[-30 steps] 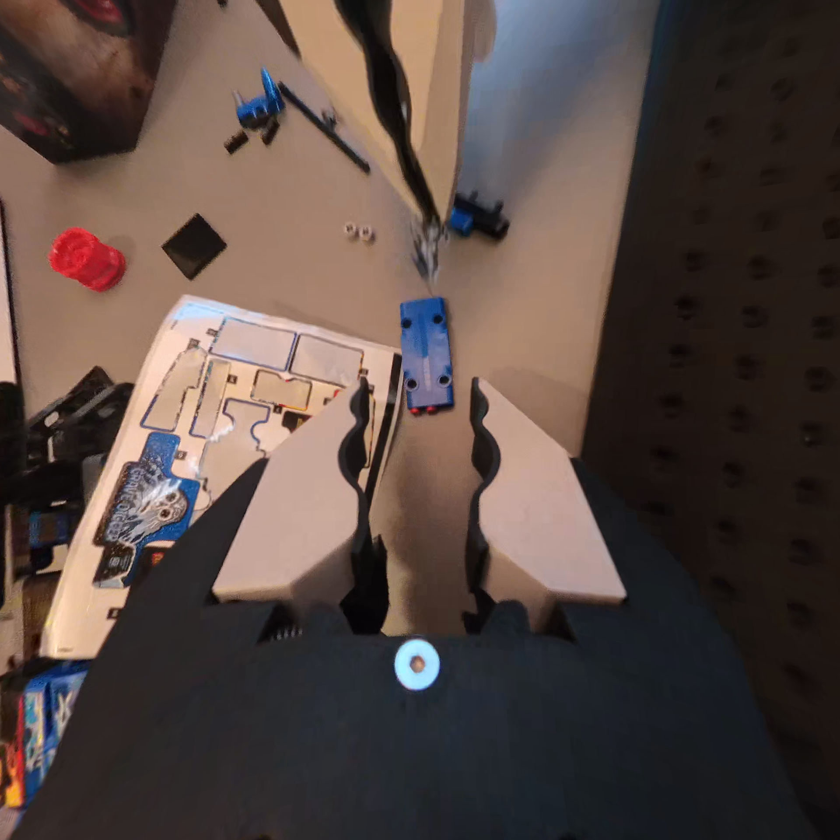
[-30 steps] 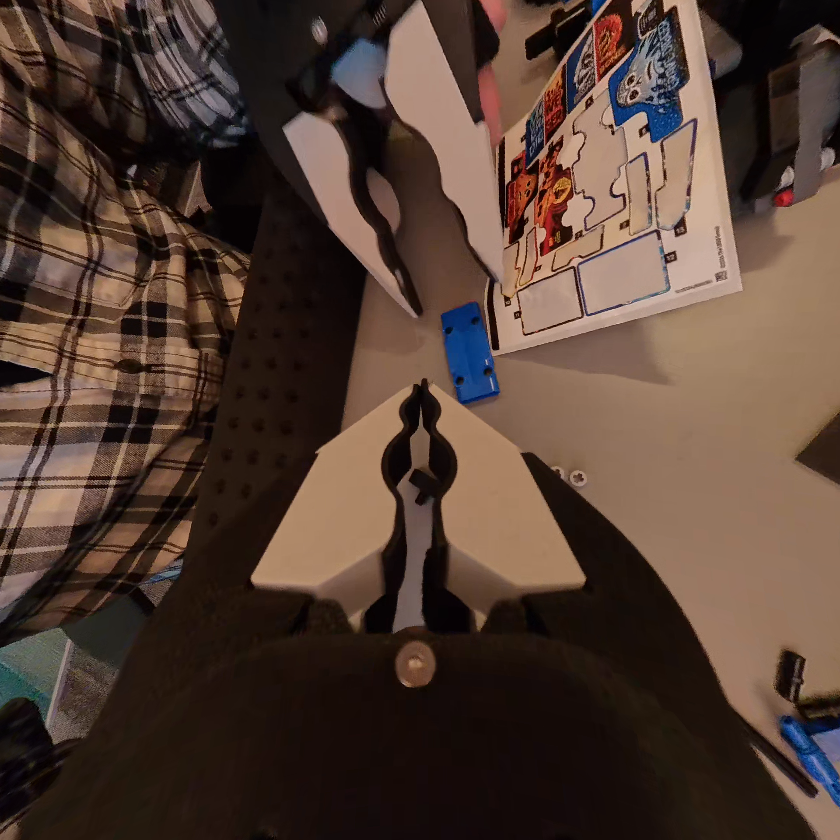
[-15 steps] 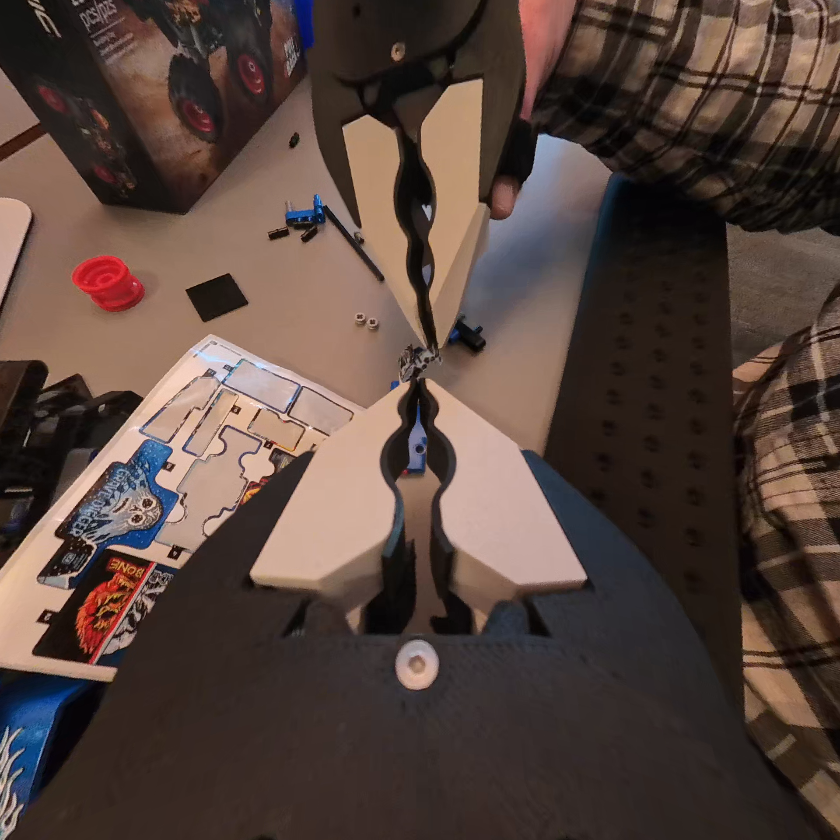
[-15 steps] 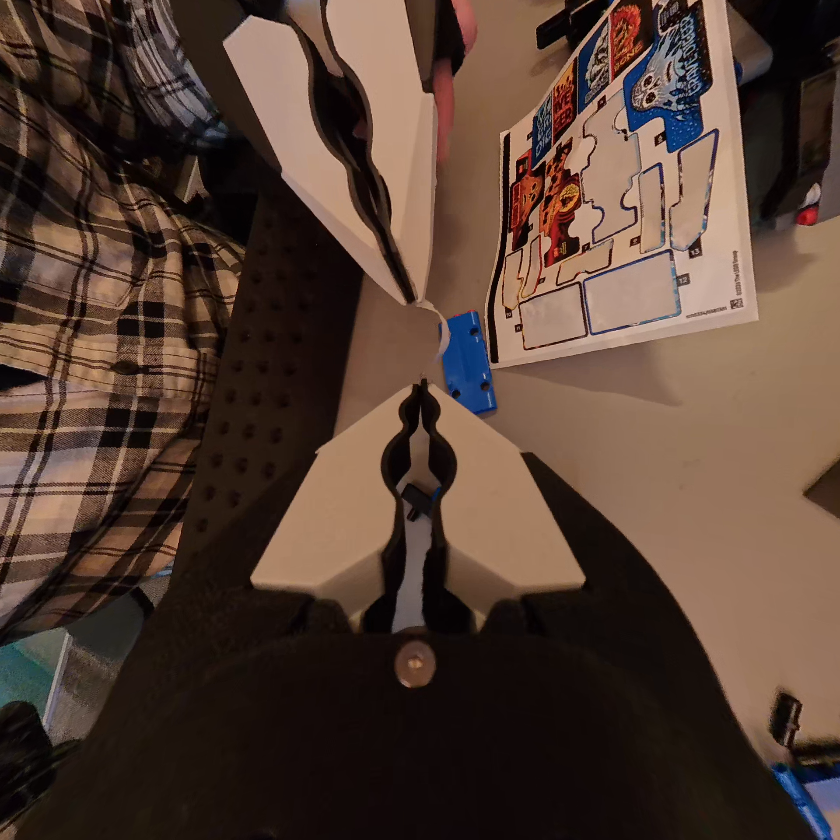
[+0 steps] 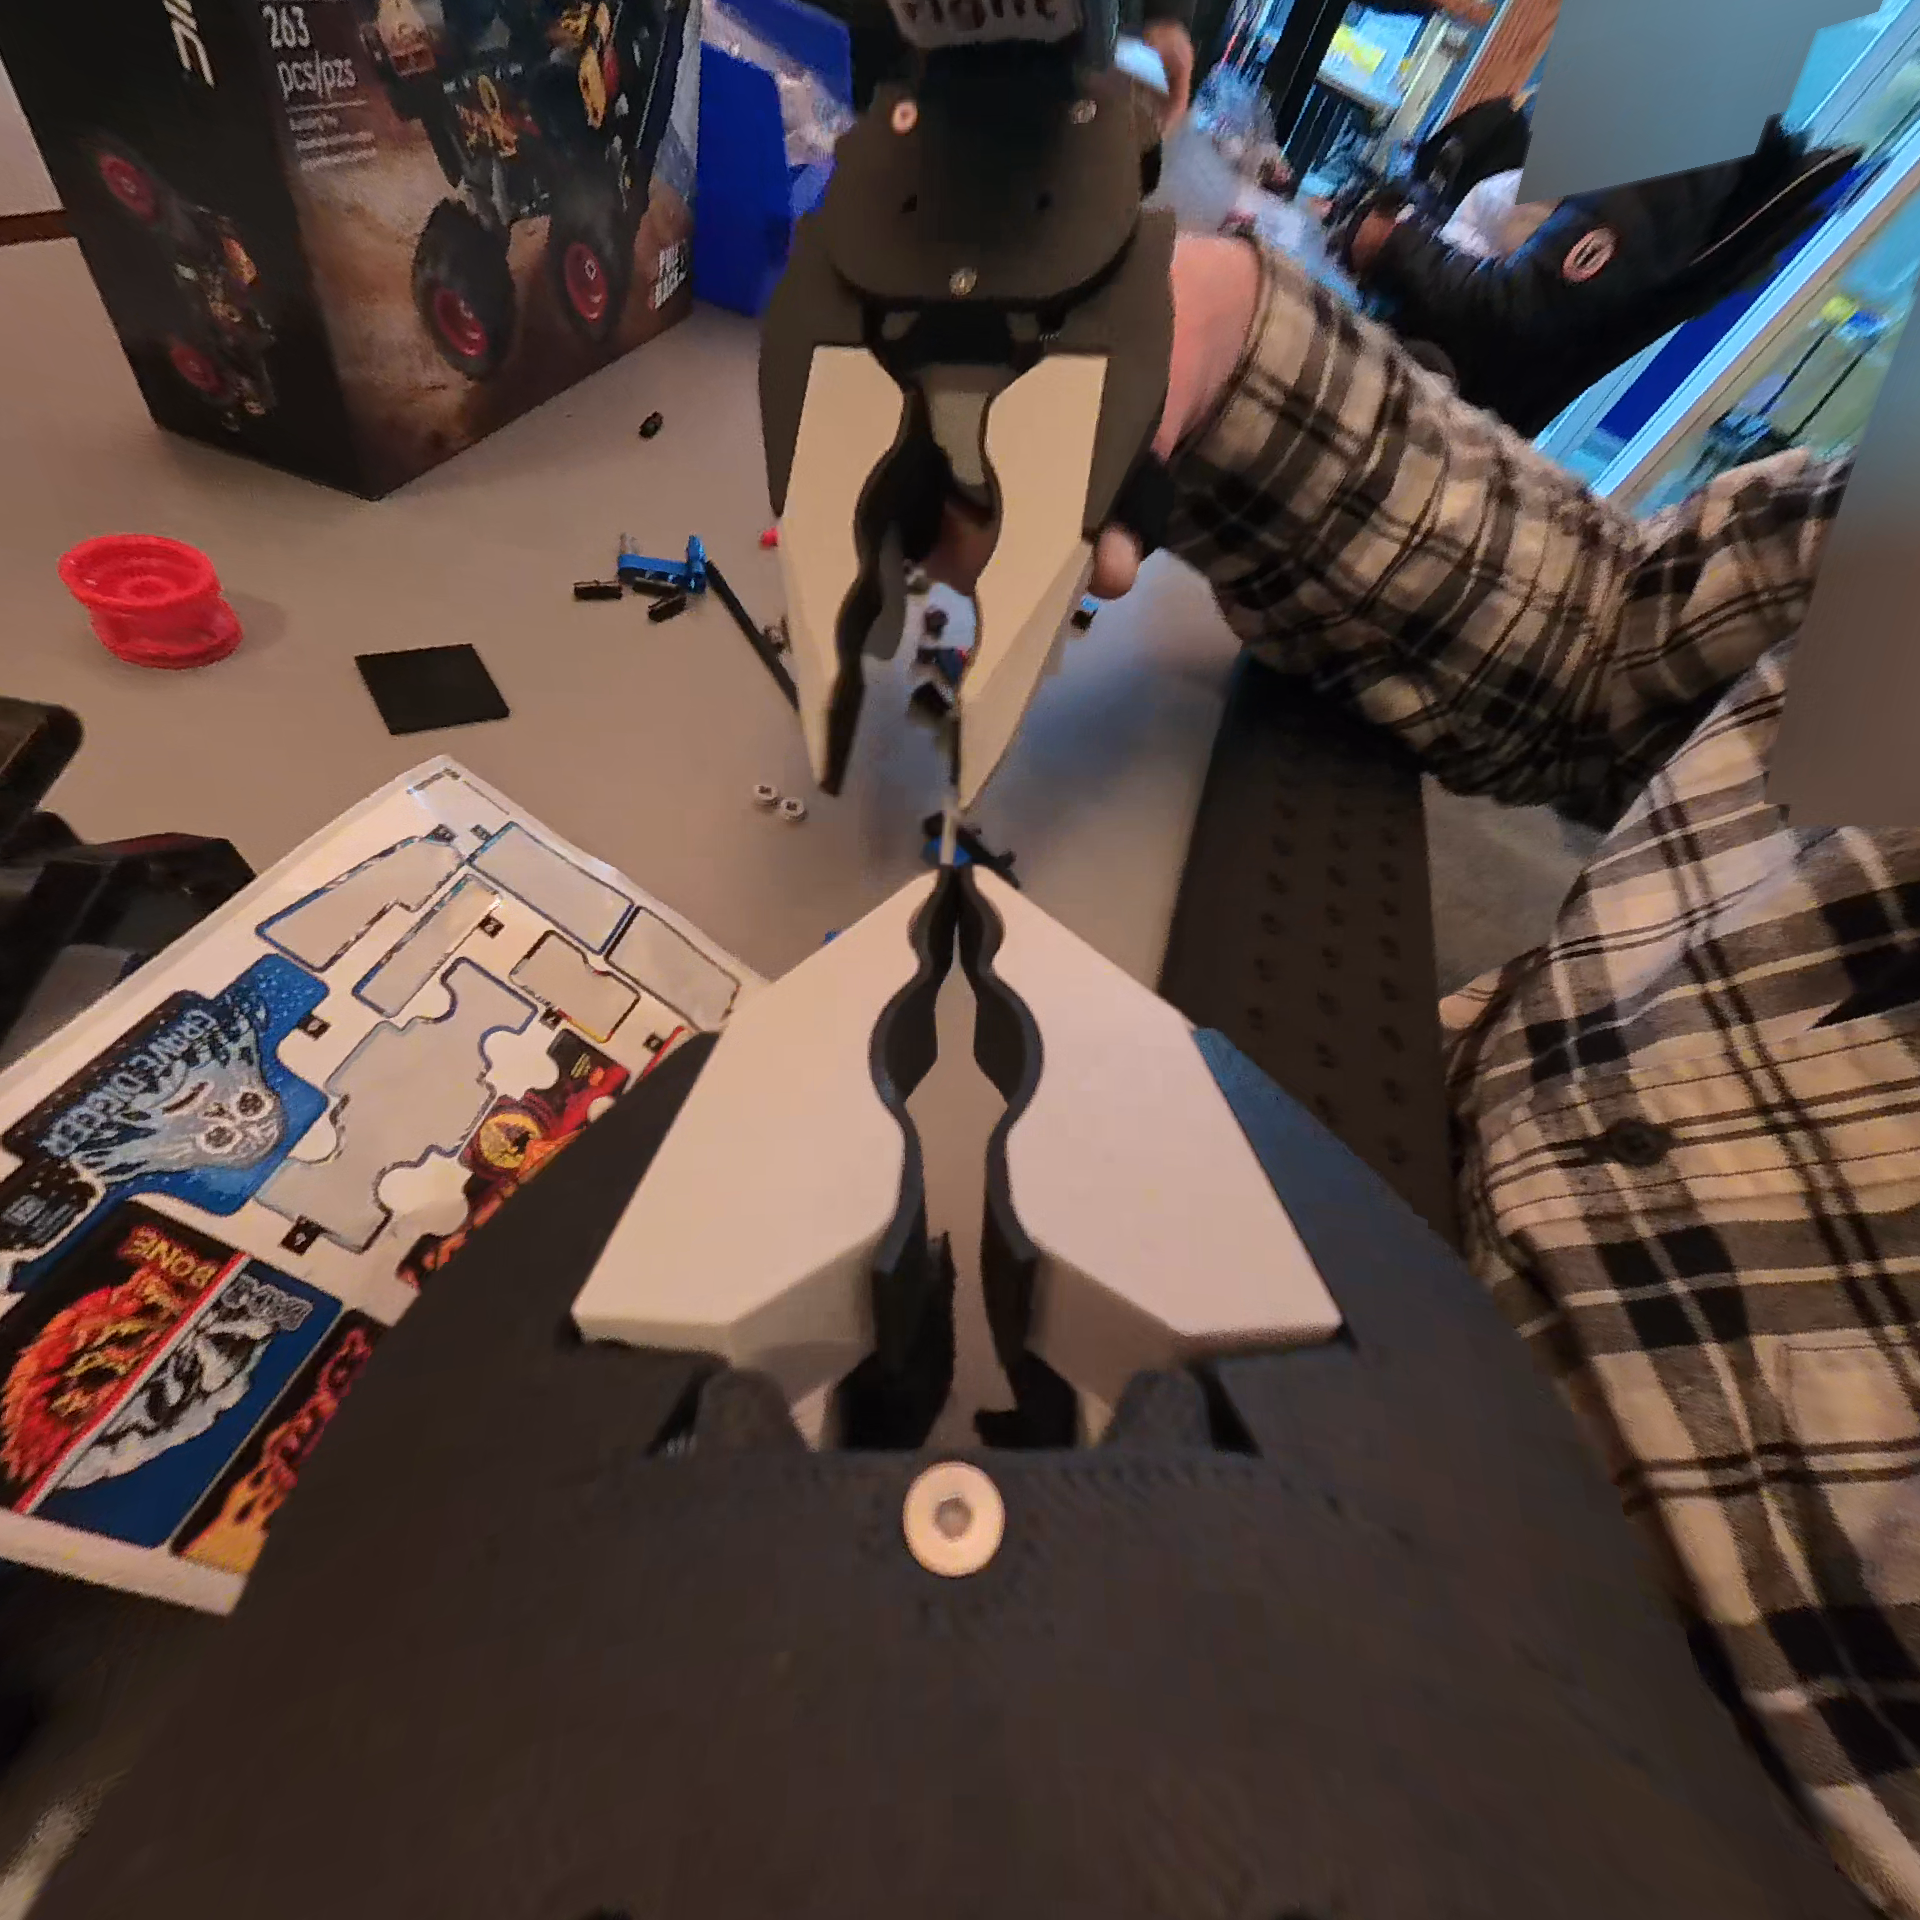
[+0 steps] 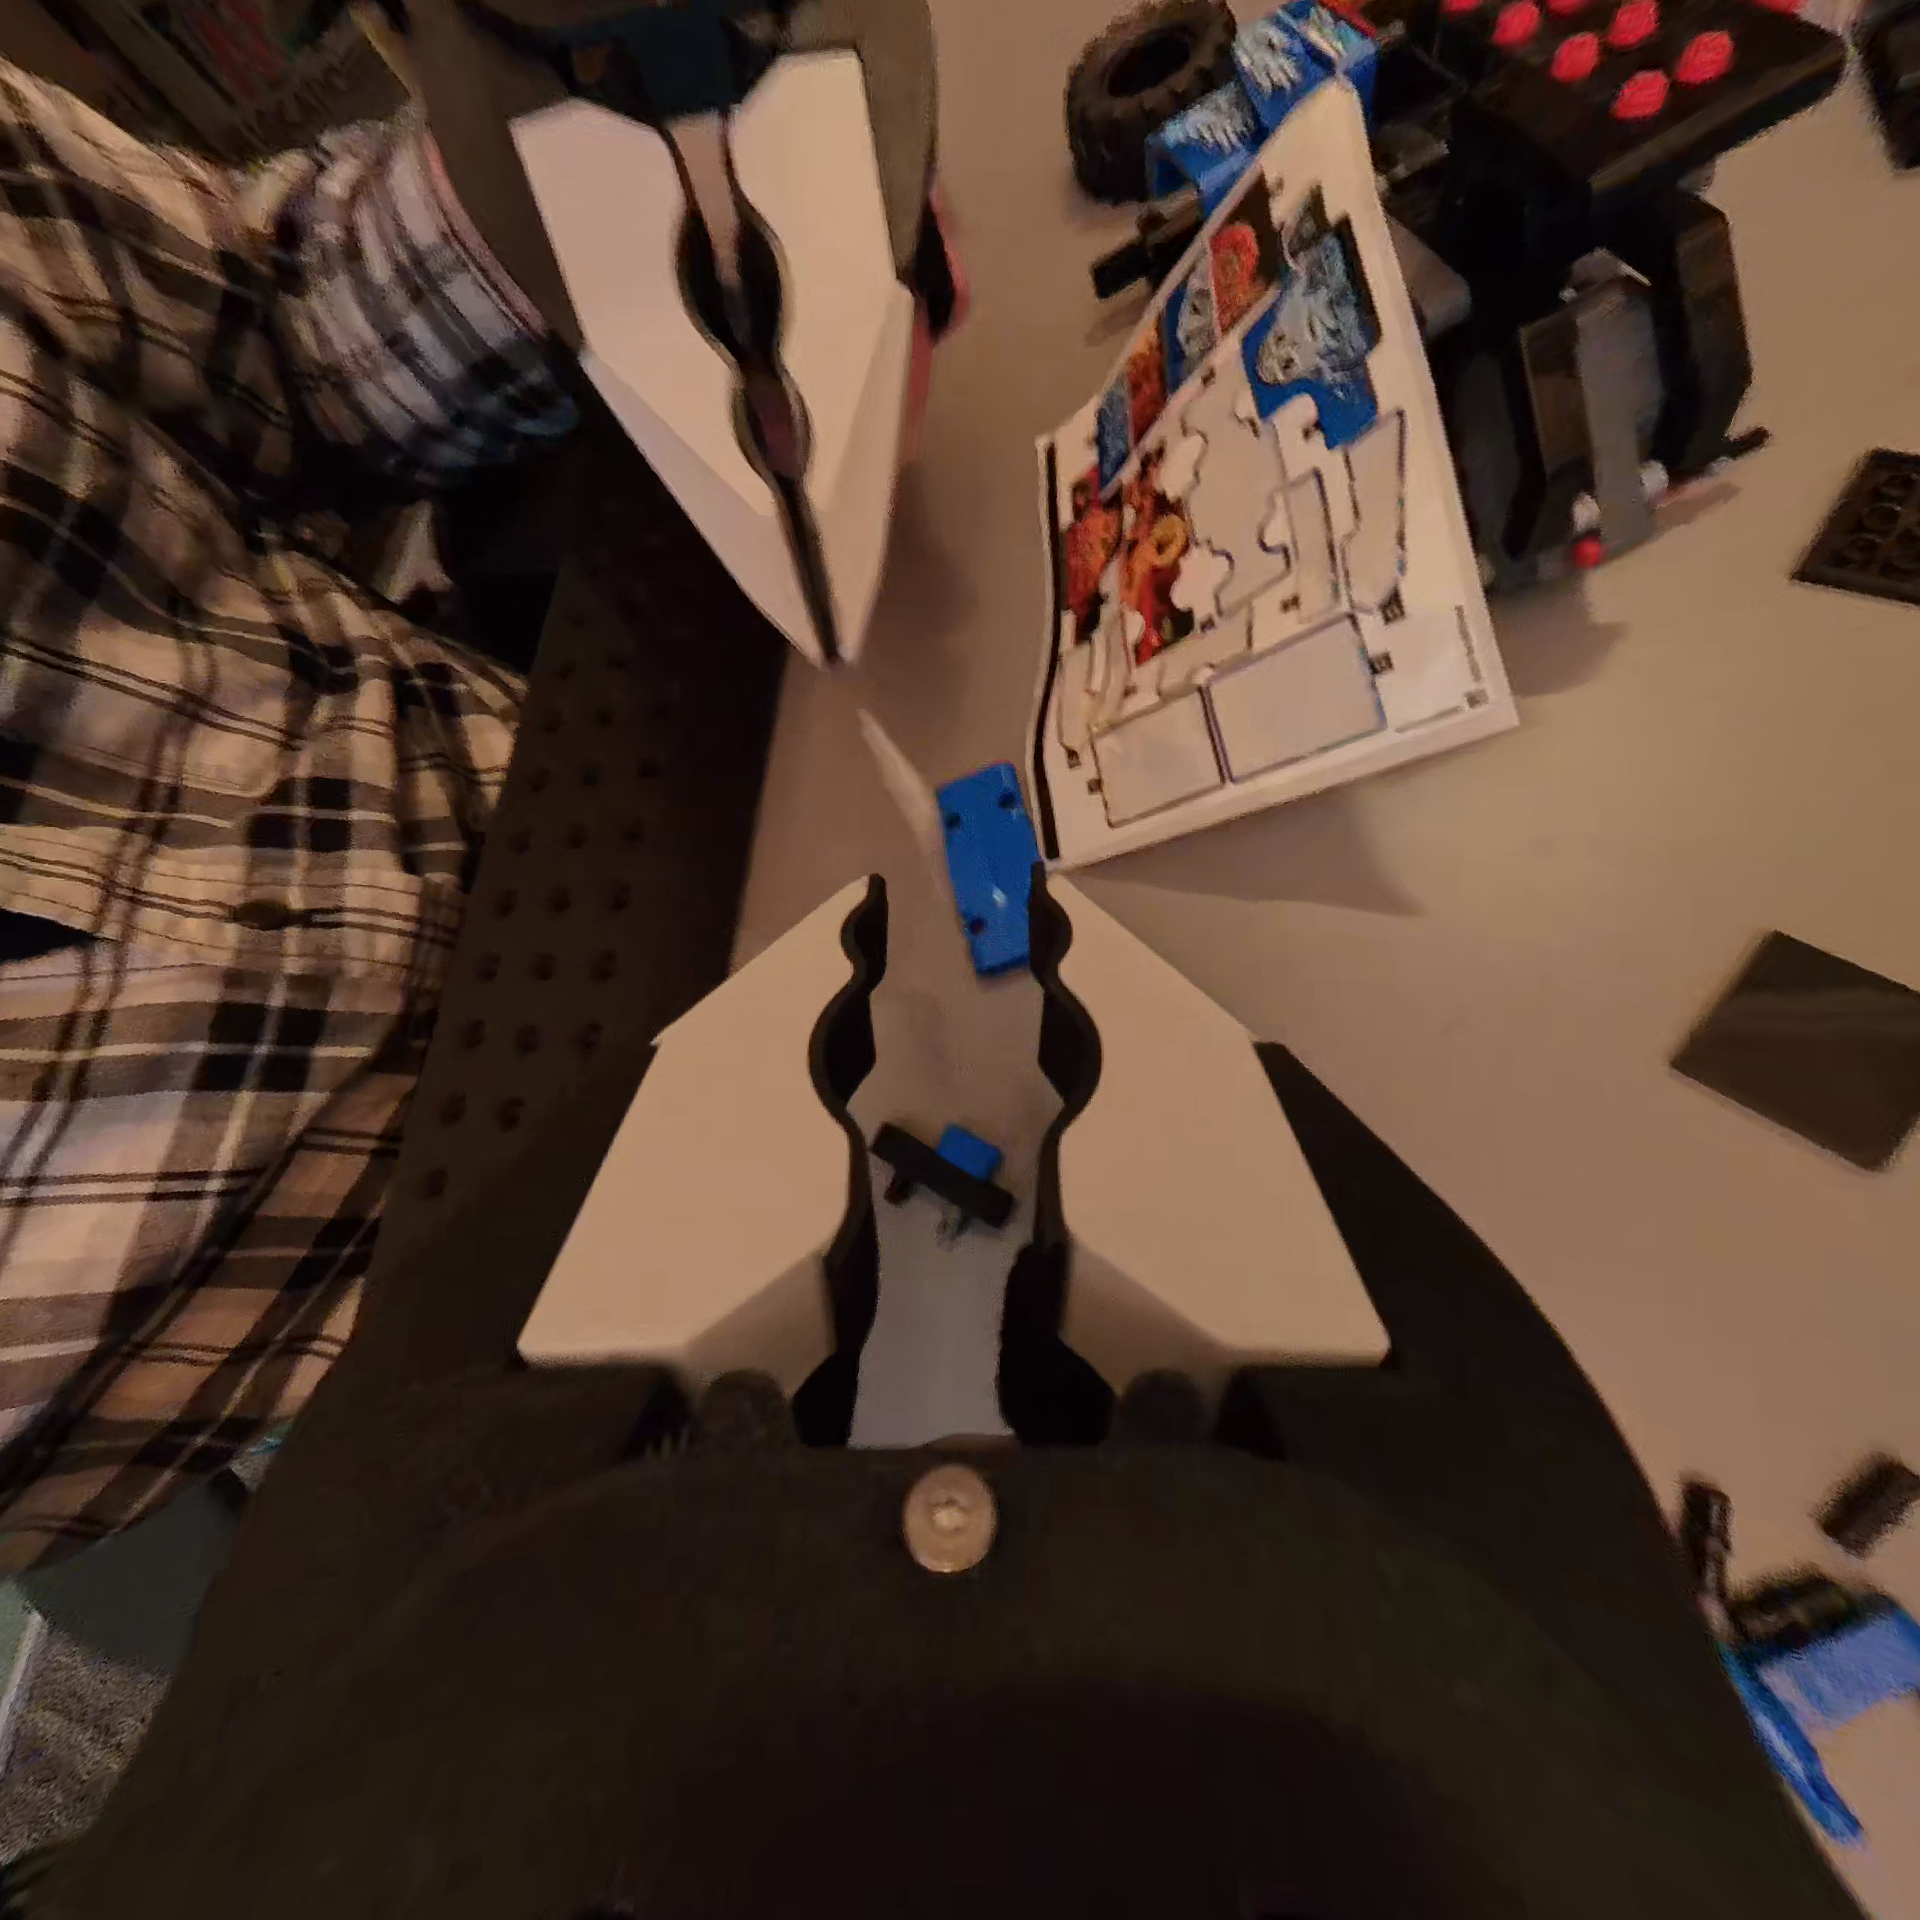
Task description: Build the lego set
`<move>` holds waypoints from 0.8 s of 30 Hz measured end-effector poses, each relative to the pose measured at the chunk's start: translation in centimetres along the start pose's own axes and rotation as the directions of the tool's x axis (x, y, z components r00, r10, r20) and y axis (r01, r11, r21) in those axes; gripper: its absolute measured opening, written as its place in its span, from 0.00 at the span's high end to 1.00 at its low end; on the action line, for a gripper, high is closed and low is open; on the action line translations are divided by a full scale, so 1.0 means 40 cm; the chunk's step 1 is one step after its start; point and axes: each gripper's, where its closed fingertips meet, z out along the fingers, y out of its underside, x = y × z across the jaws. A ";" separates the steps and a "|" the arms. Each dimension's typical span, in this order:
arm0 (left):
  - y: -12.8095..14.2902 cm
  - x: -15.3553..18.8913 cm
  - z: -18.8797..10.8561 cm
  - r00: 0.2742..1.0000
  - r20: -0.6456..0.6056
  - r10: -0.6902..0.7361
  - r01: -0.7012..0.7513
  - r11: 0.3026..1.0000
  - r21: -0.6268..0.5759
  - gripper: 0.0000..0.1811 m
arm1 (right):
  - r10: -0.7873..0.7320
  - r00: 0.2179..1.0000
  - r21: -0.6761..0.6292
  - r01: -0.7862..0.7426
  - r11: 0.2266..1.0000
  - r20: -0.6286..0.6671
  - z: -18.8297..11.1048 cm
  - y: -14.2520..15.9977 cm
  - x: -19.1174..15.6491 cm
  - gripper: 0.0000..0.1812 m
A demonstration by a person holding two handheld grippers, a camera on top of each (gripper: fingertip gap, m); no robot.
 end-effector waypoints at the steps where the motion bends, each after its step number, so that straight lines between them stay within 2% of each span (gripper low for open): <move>1: -0.005 0.003 -0.005 1.000 -0.012 -0.013 0.014 1.000 0.014 1.00 | 0.003 1.000 -0.002 -0.003 1.000 -0.016 -0.004 0.003 0.006 0.84; 7: -0.024 0.000 -0.023 0.989 -0.069 -0.128 0.134 0.988 0.083 1.00 | -0.036 0.999 0.090 0.035 0.995 0.005 -0.006 -0.025 -0.017 0.84; 10: -0.026 -0.005 -0.027 0.983 -0.083 -0.165 0.173 0.980 0.102 1.00 | -0.037 0.998 0.129 0.031 0.991 0.046 -0.007 -0.040 -0.038 0.87; 24: -0.015 -0.015 -0.024 0.970 -0.099 -0.223 0.233 0.967 0.104 1.00 | 0.056 0.981 0.213 -0.095 0.972 0.185 -0.032 -0.043 -0.061 0.87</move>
